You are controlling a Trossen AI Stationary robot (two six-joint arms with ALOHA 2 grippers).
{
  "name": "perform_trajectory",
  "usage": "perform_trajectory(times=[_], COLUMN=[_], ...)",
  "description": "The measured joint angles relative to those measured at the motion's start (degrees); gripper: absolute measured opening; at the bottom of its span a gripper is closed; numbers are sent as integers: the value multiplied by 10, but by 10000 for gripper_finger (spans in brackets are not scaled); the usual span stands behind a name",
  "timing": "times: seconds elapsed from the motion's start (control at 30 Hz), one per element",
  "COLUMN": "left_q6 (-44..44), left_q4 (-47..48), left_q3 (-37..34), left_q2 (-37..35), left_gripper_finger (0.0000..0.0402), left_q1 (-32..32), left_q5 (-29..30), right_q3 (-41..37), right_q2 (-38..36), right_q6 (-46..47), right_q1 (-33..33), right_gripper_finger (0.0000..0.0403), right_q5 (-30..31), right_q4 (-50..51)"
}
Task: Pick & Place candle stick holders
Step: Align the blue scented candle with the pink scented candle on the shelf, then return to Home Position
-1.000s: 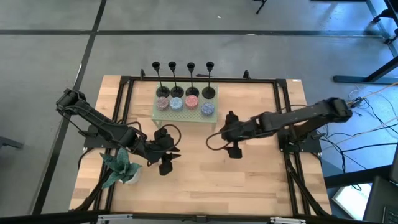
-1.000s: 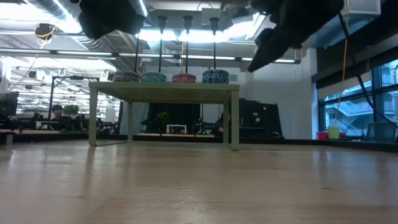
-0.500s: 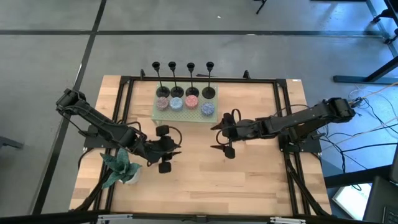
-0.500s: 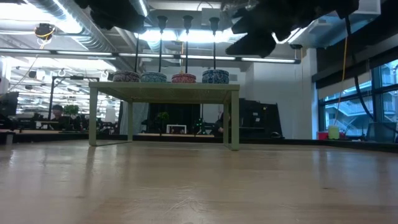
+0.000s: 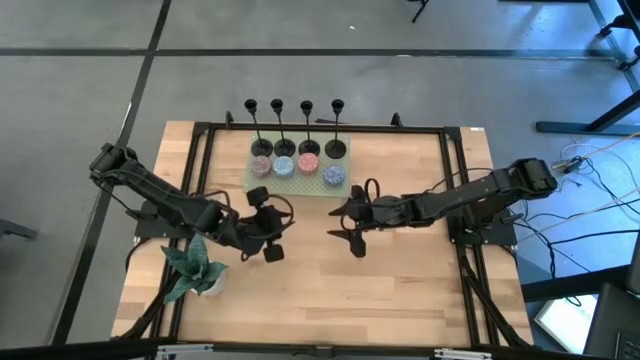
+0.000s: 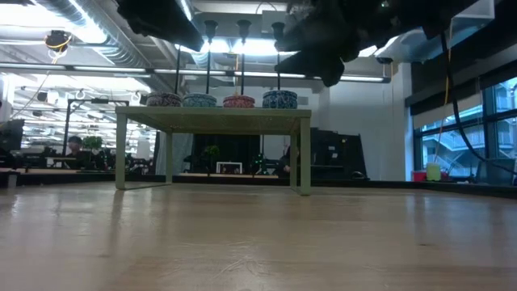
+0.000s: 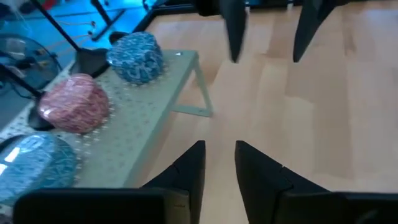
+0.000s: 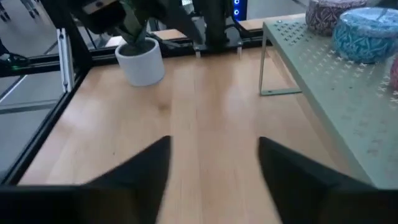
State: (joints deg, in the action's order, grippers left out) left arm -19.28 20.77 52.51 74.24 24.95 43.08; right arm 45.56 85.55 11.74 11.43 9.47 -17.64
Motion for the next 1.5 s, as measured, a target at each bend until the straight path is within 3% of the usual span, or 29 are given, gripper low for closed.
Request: perform_trajectory(times=[0.23, 0.3, 0.43, 0.57, 0.97, 1.5], left_q6=[49, 50, 51, 61, 68, 77], left_q4=[0, 0, 0, 0, 0, 0], left_q3=[0, 0, 0, 0, 0, 0], left_q2=[0, 0, 0, 0, 0, 0], left_gripper_finger=[9, 5, 2, 2, 3, 3], left_q1=[-10, -11, -11, -11, -11, -11], left_q5=[11, 26, 55, 66, 83, 85], right_q3=[0, 1, 1, 1, 1, 1], right_q2=[-13, -21, -16, 3, 15, 15], right_q6=[-36, -82, -94, -77, -79, -95], right_q1=[-4, -6, -31, -60, -126, -158], right_gripper_finger=[38, 14, 8, 5, 2, 1], right_q5=[55, 83, 110, 72, 52, 26], right_q4=[-13, -11, 0, 3, 2, 3])
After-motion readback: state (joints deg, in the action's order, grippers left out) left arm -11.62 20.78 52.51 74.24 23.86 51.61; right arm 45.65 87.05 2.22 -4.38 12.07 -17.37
